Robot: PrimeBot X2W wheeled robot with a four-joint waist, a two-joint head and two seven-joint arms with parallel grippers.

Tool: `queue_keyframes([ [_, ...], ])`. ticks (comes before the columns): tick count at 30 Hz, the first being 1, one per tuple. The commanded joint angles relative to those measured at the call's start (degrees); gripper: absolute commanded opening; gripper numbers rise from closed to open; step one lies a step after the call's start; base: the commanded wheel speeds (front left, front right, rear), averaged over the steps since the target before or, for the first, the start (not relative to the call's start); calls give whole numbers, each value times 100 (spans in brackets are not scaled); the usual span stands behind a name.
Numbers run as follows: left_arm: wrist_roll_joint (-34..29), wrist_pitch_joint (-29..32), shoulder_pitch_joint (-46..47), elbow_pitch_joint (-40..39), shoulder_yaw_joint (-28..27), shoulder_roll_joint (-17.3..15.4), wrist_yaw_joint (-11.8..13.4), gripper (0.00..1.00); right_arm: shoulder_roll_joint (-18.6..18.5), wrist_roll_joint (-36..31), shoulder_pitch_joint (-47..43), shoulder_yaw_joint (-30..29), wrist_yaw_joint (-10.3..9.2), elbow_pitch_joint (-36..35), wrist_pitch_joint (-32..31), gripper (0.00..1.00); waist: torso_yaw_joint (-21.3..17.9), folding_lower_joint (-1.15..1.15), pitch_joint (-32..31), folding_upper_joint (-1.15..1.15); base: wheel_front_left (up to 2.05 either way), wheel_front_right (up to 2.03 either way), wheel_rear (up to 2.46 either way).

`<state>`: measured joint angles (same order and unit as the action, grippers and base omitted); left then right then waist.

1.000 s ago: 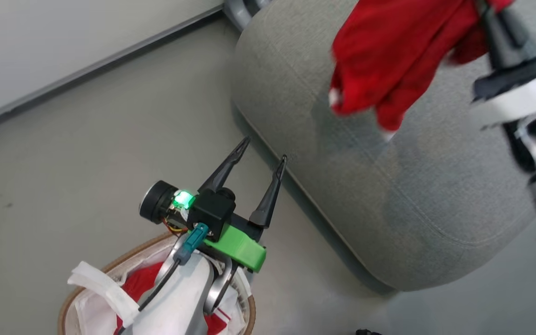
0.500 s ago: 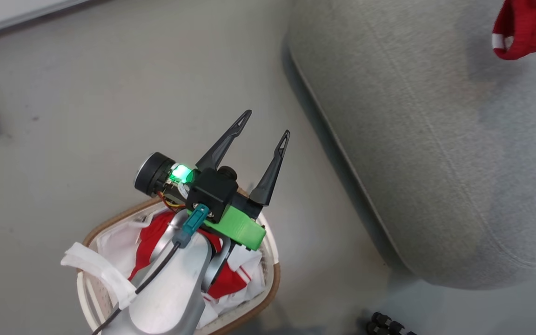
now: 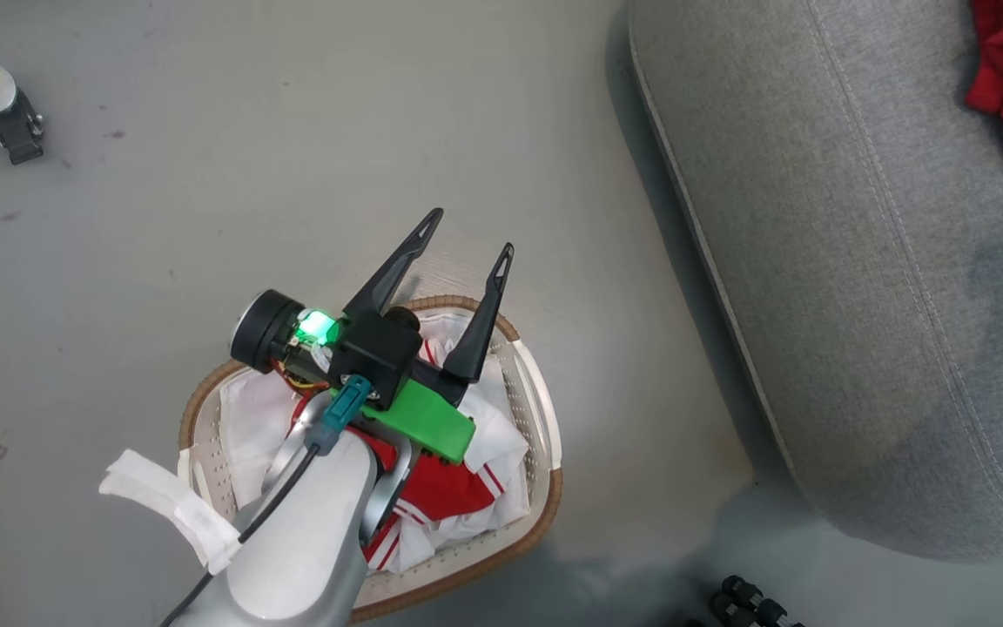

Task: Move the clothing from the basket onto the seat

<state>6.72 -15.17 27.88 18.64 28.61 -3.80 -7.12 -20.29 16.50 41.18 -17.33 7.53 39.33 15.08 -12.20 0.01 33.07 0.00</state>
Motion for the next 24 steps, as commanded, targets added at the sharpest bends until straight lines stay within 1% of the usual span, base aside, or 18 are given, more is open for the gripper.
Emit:
queue_keyframes([
  [1, -25, 3, -69, 32, -10, -26, -29, 100, 42, -59, -174, -115, -8, -2, 13, 100, -84, -1, -133, 0, 0, 0, 0],
  [3, 5, 2, -119, 90, -25, -16, -31, 100, 150, -169, -406, -159, -7, -7, 13, 100, -130, -1, -254, 0, 0, 0, 0],
  [8, 123, 3, -250, 115, -180, 16, 15, 100, 348, -464, -873, -35, -8, -165, 13, 100, -224, -1, -590, 0, 0, 0, 0],
  [12, 141, 2, -351, 131, -274, 37, 23, 100, 495, -470, -1179, 118, -8, -428, 13, 100, -215, -1, -859, 0, 0, 0, 0],
  [17, 174, 3, -545, 99, -492, 61, 99, 100, 625, -383, -1471, 647, -8, -894, 12, 100, -92, -1, -1218, 0, 0, 0, 0],
  [24, 121, 3, -762, 84, -1030, 35, 212, 100, 877, -263, -1457, 1392, -8, -1500, 13, 100, 186, -1, -1472, 0, 0, 0, 0],
])
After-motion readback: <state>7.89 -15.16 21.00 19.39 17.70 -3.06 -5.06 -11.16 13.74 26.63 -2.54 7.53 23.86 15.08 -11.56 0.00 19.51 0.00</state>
